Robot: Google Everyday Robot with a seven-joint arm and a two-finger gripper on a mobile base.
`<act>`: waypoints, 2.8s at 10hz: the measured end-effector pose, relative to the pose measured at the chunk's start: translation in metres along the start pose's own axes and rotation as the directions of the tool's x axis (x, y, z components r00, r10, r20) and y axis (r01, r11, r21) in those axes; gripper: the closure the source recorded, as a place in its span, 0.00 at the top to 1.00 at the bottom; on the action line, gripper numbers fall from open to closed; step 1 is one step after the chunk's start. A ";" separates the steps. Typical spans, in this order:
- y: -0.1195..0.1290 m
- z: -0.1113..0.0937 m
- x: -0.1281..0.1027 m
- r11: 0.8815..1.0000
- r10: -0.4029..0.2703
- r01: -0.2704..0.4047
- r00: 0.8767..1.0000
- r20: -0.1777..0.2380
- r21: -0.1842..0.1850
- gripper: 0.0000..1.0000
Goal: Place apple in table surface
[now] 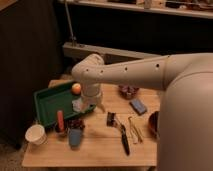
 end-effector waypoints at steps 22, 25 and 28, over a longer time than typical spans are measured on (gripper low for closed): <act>0.108 0.007 -0.201 0.905 -0.358 0.418 0.850 0.387 -0.080 0.65; 0.123 0.036 -0.220 0.900 -0.398 0.435 0.850 0.344 -0.035 0.65; 0.128 0.060 -0.229 0.898 -0.408 0.438 0.861 0.303 -0.037 0.65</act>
